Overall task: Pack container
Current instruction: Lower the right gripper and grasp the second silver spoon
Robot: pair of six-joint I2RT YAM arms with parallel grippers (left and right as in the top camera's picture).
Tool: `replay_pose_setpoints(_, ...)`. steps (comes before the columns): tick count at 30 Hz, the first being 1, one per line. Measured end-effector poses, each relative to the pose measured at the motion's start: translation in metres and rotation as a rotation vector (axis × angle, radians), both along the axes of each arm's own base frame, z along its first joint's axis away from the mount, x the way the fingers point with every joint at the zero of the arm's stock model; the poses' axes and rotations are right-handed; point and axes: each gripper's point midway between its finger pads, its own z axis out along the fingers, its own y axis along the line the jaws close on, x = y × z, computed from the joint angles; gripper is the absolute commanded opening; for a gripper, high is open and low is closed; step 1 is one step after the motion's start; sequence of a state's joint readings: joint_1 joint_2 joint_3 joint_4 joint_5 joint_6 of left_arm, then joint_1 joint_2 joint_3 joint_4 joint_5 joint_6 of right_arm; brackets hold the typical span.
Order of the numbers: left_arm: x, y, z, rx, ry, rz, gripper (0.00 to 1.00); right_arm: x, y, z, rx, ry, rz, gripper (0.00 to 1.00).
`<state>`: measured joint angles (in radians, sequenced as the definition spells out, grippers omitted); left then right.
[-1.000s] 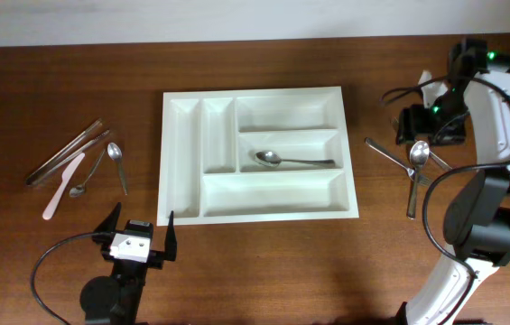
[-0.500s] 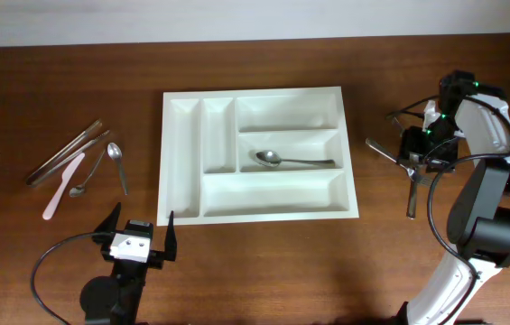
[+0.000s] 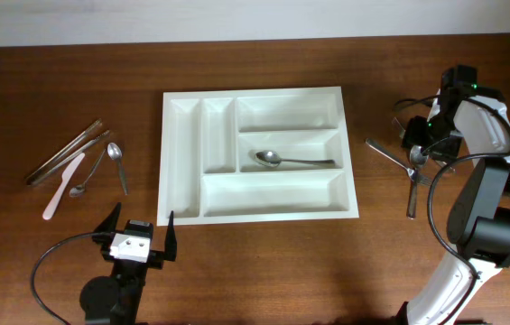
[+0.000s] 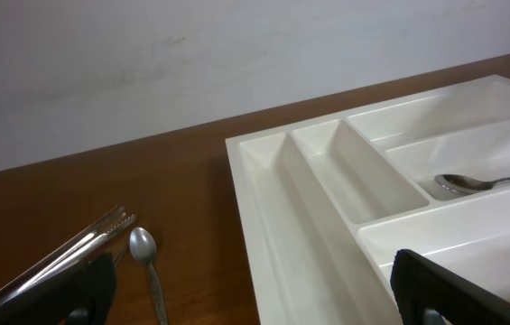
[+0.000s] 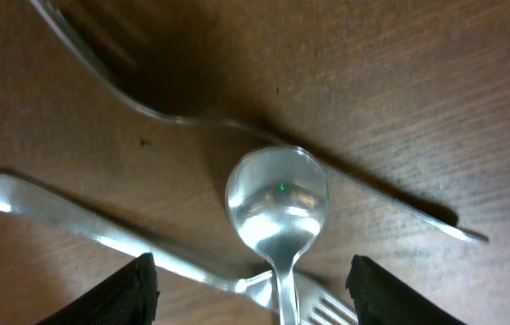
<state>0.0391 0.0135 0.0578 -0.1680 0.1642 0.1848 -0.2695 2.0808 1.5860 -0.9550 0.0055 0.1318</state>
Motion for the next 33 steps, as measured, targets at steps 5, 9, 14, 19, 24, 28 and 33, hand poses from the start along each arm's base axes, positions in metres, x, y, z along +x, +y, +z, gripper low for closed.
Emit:
replay_pose_setpoints(5, 0.000, 0.000, 0.000, 0.000, 0.000, 0.000, 0.99, -0.006, 0.000, -0.013, -0.008, 0.010, -0.002, 0.68)
replay_pose_setpoints(9, 0.000, 0.000, 0.000, 0.000, 0.000, 0.000, 0.99, -0.012, 0.001, -0.025, -0.009, 0.020, -0.003, 0.68)
replay_pose_setpoints(14, 0.000, 0.000, 0.000, 0.000, 0.000, 0.000, 0.99, -0.018, 0.002, -0.038, -0.011, 0.022, -0.005, 0.68)
replay_pose_setpoints(19, 0.000, 0.000, 0.000, 0.000, 0.000, 0.000, 0.99, -0.017, 0.002, -0.038, -0.011, 0.013, -0.004, 0.57)
replay_pose_setpoints(24, 0.000, 0.000, 0.000, 0.000, 0.000, 0.000, 0.99, -0.015, 0.001, -0.038, -0.014, 0.008, -0.006, 0.49)
replay_pose_setpoints(28, 0.000, 0.000, 0.000, 0.000, 0.000, 0.000, 0.99, -0.015, 0.001, -0.038, -0.015, 0.008, -0.006, 0.40)
replay_pose_setpoints(33, 0.000, 0.000, 0.000, 0.000, 0.000, 0.000, 0.99, -0.016, 0.001, -0.038, -0.016, 0.012, -0.005, 0.29)
